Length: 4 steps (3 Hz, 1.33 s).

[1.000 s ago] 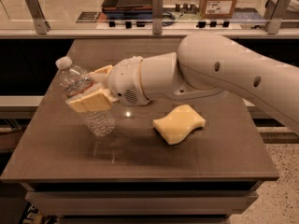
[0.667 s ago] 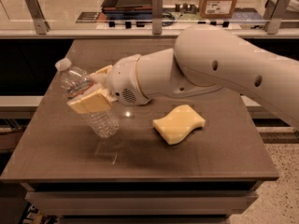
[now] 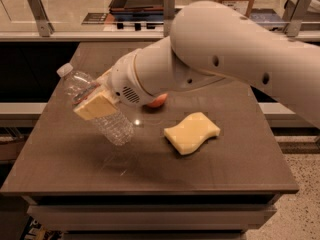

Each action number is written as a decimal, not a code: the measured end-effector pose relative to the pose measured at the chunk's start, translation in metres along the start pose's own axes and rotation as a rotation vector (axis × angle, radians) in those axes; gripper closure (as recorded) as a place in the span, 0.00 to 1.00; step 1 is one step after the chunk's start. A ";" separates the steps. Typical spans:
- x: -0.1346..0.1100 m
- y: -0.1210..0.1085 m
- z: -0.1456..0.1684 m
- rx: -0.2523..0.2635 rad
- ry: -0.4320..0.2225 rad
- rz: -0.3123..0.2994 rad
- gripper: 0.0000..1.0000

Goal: Knock water bottle over

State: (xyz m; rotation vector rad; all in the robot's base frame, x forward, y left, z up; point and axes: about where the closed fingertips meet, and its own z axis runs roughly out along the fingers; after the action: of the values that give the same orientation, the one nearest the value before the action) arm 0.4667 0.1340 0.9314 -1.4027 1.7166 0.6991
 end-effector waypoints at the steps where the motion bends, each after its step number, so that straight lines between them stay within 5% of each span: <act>1: 0.003 -0.006 0.002 0.018 0.088 -0.007 1.00; 4: 0.021 -0.005 0.024 0.018 0.265 -0.020 1.00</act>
Offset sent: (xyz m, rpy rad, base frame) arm 0.0163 -0.0088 -0.0184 -0.2130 0.0251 -0.0537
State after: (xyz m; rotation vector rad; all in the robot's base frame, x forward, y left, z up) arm 0.4756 0.1415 0.9011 -1.5531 1.9035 0.5026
